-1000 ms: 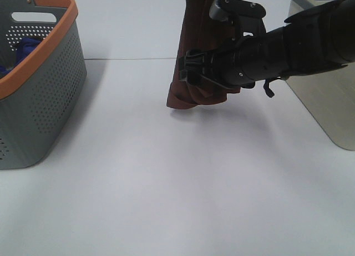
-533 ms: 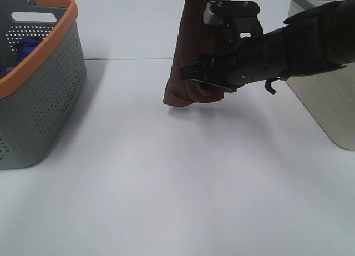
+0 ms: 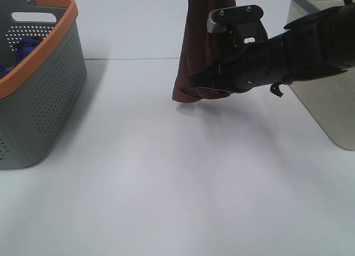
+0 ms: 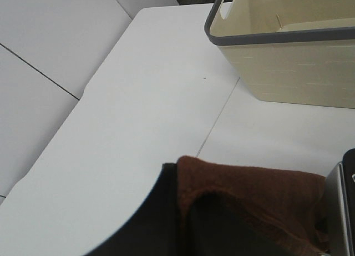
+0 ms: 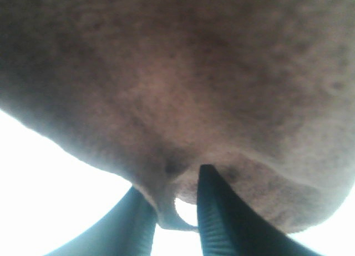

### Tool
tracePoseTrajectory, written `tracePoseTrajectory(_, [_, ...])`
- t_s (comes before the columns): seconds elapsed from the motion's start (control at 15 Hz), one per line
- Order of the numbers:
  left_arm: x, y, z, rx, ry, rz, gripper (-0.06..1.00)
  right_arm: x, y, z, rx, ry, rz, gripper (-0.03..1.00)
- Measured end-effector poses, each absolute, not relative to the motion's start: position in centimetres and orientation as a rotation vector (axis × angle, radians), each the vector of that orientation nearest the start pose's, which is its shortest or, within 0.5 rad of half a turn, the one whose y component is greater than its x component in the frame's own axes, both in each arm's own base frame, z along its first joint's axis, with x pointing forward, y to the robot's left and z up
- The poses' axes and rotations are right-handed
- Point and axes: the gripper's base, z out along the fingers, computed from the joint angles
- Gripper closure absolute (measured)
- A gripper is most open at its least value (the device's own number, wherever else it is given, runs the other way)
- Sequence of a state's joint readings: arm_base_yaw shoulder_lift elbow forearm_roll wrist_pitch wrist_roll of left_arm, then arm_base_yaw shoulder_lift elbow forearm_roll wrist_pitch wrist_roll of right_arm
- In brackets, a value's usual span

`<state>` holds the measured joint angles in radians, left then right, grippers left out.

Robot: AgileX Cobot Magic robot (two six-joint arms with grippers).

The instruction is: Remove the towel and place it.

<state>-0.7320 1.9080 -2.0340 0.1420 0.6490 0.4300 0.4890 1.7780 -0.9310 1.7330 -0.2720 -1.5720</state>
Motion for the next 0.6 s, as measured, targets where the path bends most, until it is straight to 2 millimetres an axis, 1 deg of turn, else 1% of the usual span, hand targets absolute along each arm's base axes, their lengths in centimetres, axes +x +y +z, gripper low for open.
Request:
tracePoseTrajectory(0.13, [34.19, -29.67, 41.33, 1.146, 1.639, -0.035, 0.94, 32.31, 14.72, 17.09, -0.262, 2.328, 0.033, 0.89])
tracePoseTrajectory(0.2, [34.19, -29.67, 41.33, 1.146, 1.639, -0.035, 0.94, 32.31, 14.73, 17.09, -0.263, 2.328, 0.036, 0.91])
tracePoseTrajectory(0.27, [34.19, -29.67, 41.33, 1.146, 1.639, -0.035, 0.94, 32.31, 14.75, 17.09, -0.266, 2.328, 0.037, 0.97])
tracePoseTrajectory(0.4, [34.19, -29.67, 41.33, 1.146, 1.639, -0.035, 0.94, 32.28, 14.76, 17.06, -0.318, 2.322, 0.017, 0.97])
tracePoseTrajectory(0.53, [34.19, -29.67, 41.33, 1.146, 1.639, -0.035, 0.94, 31.94, 14.73, 17.21, -0.334, 2.32, 0.033, 0.97])
tracePoseTrajectory(0.6, [34.19, -29.67, 41.32, 1.147, 1.64, -0.034, 0.94, 31.65, 14.66, 17.75, -0.34, 2.307, 0.045, 0.97])
